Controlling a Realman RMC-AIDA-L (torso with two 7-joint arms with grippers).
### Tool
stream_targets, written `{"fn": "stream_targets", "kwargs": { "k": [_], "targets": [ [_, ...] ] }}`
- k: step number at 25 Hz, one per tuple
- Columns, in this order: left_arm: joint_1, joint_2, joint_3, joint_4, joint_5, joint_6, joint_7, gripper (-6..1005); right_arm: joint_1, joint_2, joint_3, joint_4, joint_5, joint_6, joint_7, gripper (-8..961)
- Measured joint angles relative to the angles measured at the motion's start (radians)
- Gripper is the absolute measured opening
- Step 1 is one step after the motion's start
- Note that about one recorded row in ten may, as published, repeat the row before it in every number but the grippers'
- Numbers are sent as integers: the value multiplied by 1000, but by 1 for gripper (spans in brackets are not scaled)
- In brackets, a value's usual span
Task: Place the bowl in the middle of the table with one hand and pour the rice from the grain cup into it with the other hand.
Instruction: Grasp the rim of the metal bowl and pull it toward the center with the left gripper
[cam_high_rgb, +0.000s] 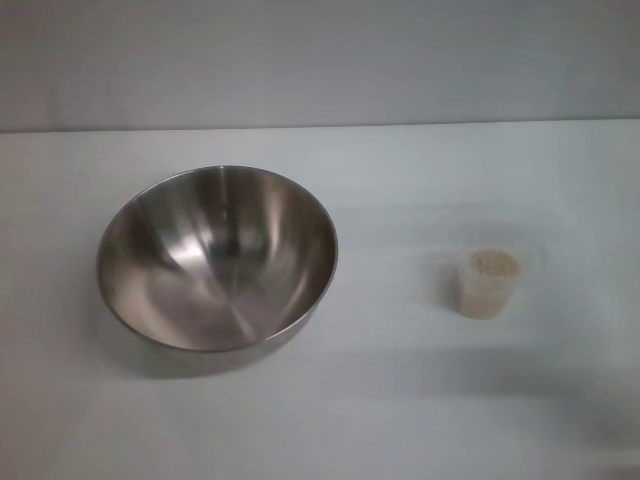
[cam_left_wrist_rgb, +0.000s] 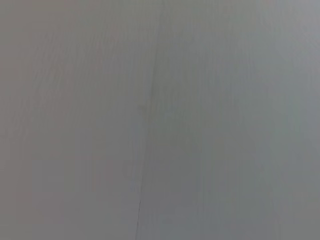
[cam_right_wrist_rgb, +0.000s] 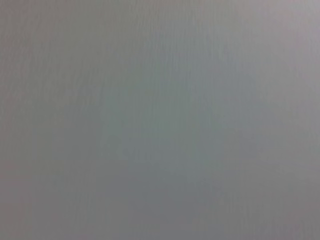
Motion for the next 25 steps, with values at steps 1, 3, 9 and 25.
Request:
{"fn": "stream_targets", "kwargs": {
  "k": [1,3,9,25],
  "targets": [
    [0,0,0,0,0,0,0,842,0,0,0,0,0,0,0,600],
    [0,0,0,-1,0,0,0,841,-1,0,0,0,-1,0,0,600],
    [-1,0,2,-2,0,2,0,838,-10,1,0,0,-1,0,0,600],
    [135,21,-159,-677,34,-734,126,829,-38,2,10,1,6,-13,0,600]
  ]
}}
